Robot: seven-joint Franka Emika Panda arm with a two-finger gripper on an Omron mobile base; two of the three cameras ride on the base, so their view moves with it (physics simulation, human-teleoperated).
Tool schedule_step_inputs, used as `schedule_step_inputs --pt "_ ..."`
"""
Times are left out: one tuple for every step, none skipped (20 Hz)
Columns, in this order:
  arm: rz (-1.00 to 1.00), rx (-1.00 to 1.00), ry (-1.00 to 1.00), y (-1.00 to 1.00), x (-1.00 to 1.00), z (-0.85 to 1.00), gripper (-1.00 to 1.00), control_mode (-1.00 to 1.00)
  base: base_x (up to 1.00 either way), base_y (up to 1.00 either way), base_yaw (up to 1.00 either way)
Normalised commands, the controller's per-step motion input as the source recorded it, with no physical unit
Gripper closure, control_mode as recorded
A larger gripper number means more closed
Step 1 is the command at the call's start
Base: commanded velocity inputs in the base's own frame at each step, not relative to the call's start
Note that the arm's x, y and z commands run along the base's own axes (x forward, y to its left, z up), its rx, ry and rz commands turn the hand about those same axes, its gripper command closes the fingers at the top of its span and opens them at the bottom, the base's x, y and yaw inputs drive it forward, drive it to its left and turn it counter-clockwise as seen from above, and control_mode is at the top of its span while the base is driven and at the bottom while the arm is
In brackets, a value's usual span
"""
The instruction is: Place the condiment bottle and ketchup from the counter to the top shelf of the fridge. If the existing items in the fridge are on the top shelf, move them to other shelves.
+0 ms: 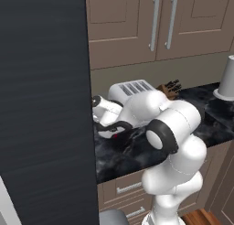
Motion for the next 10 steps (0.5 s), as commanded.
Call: schedule_step_inputs --pt "-0.07 0.0 0.0 0.0 0.05 -0.06 -1.0 -1.0 0.0 0.0 0.0" --pt "-0.07 0.0 0.0 -0.04 0.06 -0.05 -1.0 -1.0 0.0 0.0 0.0" --pt "-0.07 0.0 0.0 -0.06 0.05 -0.05 -1.0 -1.0 0.0 0.0 0.0" --pt "-0.07 0.0 0.0 -0.05 0.06 -0.05 -1.0 -1.0 0.0 0.0 0.0" --pt "-0.07 0.0 0.0 -0.07 0.06 -0.05 -1.0 -1.0 0.0 0.0 0.0" --pt "-0.07 0.0 0.0 -0.07 0.06 -0.04 -1.0 -1.0 0.0 0.0 0.0" --pt "-0.07 0.0 0.0 -0.11 0.06 -0.04 -1.0 -1.0 0.0 0.0 0.0" --pt "-0.07 0.0 0.0 -0.11 0.06 -0.02 -1.0 -1.0 0.0 0.0 0.0" --pt "-0.06 0.0 0.0 -0.15 0.07 -0.01 1.0 -1.0 0.0 0.0 0.0" --pt "-0.04 0.0 0.0 -0.22 0.04 0.0 1.0 -1.0 0.0 0.0 0.0"
